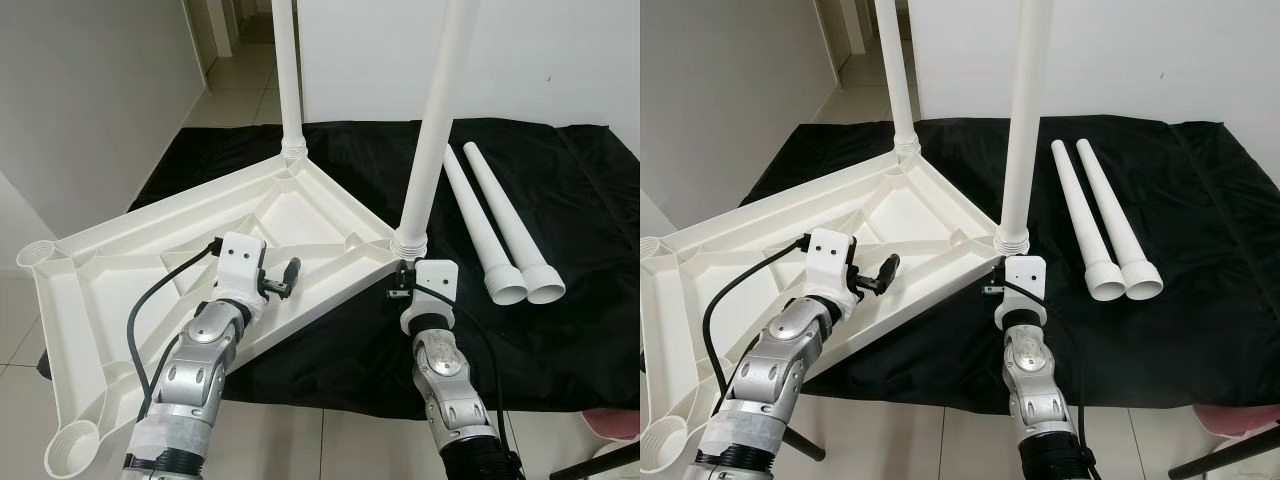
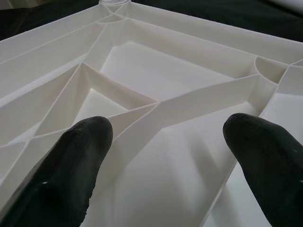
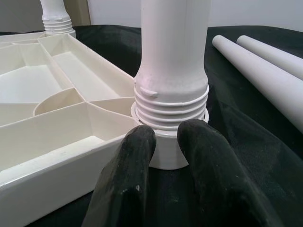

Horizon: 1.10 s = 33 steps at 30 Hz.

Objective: Building children table

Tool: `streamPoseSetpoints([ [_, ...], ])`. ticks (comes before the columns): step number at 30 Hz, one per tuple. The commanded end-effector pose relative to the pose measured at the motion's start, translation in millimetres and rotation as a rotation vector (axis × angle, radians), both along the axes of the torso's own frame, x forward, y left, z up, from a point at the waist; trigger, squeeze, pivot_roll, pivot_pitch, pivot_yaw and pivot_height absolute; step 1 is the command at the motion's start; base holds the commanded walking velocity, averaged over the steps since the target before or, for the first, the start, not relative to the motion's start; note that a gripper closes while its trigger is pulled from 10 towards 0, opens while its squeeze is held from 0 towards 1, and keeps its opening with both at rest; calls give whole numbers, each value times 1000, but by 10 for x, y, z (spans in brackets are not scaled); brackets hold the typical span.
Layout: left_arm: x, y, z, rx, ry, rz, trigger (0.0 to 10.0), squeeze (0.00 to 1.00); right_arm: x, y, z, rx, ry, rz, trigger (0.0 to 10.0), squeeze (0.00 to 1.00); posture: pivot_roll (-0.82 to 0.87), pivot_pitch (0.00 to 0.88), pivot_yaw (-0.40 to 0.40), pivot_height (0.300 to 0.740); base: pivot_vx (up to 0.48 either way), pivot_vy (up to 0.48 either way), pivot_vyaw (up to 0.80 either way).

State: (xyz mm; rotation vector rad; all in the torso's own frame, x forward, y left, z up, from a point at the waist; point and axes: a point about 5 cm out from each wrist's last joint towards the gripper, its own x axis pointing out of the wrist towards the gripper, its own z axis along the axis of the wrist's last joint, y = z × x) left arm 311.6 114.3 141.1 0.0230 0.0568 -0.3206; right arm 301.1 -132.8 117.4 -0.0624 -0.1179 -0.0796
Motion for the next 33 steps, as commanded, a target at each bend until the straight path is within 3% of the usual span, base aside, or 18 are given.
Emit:
streamPoseSetpoints([
  [1, 27, 112, -44, 22, 11, 155, 10000, 0, -8, 35, -16, -2, 12, 10, 10000, 0, -38, 41, 63, 740, 0, 0, 0],
  [18, 58, 207, -64, 44, 14, 262, 10000, 0, -6, 45, -15, -2, 13, 12, 10000, 0, -39, 40, 63, 740, 0, 0, 0],
  [33, 63, 218, -68, 46, 15, 274, 10000, 0, -9, 47, -16, 0, 14, 10, 10000, 0, -39, 40, 63, 740, 0, 0, 0],
])
